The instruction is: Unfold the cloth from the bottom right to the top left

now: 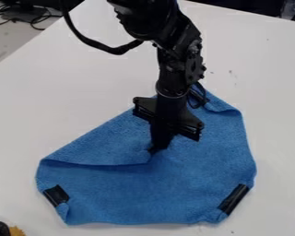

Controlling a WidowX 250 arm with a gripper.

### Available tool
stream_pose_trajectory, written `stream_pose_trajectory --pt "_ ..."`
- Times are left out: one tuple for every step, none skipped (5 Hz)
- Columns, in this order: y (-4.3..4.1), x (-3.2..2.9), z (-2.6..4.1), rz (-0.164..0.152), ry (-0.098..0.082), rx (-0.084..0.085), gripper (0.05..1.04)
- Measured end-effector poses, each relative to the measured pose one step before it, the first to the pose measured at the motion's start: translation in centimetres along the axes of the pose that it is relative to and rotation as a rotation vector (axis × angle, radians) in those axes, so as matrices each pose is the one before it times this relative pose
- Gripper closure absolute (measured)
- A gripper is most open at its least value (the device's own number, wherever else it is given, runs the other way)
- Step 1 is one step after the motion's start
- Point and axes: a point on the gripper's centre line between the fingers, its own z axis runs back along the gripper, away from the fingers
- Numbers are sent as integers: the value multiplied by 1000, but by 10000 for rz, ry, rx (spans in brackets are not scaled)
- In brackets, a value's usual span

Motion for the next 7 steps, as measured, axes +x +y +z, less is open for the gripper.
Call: stream_pose_trajectory --pt "309 395 1883 -62 -349 149 1026" --pt "1031 614 2172 -177 -368 157 1028" --pt "3346 735 6 163 -185 2 1028" --pt "2714 1427 258 -38 -357 -168 1029" --pt "2880 569 -1627 267 127 -224 1029" --pt "1885 1170 -1549 -52 109 -134 1029" --pt "770 661 -1927 -166 337 -152 1029"
